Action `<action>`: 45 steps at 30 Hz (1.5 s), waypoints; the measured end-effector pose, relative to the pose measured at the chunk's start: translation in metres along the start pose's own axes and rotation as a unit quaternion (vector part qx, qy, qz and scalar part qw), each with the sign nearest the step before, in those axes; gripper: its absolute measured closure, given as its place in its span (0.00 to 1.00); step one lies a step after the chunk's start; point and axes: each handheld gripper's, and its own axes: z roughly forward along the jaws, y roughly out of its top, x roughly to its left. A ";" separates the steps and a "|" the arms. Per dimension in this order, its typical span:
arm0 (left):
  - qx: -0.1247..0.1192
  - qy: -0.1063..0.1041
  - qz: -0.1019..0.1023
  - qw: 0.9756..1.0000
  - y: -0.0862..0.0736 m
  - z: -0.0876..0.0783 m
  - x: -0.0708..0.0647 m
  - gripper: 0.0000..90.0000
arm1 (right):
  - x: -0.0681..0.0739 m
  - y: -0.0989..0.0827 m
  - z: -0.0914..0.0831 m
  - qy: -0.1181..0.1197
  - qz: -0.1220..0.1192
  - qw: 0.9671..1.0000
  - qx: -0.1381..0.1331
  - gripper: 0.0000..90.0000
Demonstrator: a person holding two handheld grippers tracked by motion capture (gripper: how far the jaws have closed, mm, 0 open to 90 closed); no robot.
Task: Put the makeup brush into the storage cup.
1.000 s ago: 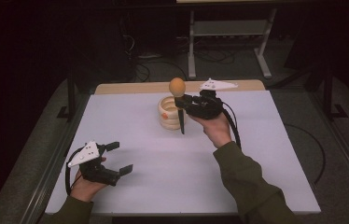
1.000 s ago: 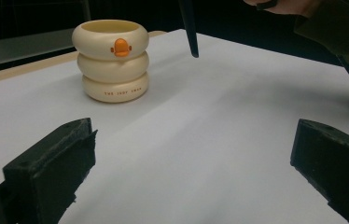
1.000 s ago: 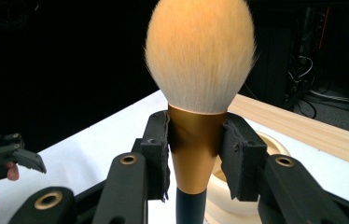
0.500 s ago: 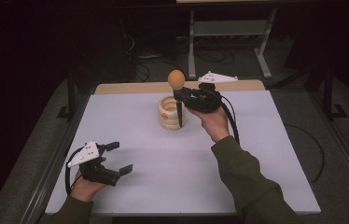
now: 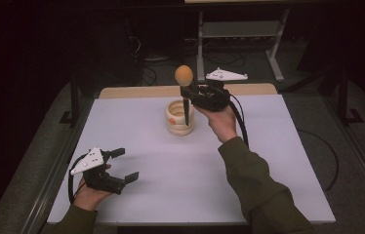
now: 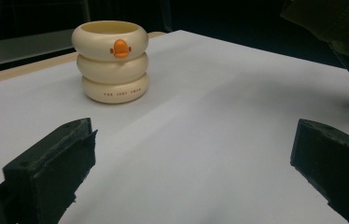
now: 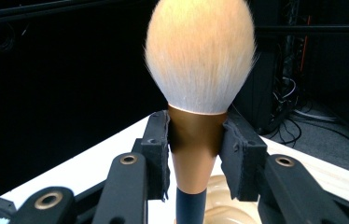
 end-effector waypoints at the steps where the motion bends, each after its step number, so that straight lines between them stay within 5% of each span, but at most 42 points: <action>1: 0.000 0.000 0.001 1.000 0.000 0.000 0.000 0.00 | 0.000 0.001 0.001 -0.001 -0.002 1.000 -0.002 0.70; 45: -0.005 -0.002 -0.004 1.000 0.000 0.000 0.000 0.00 | -0.011 0.005 0.037 -0.033 0.000 0.999 -0.020 0.71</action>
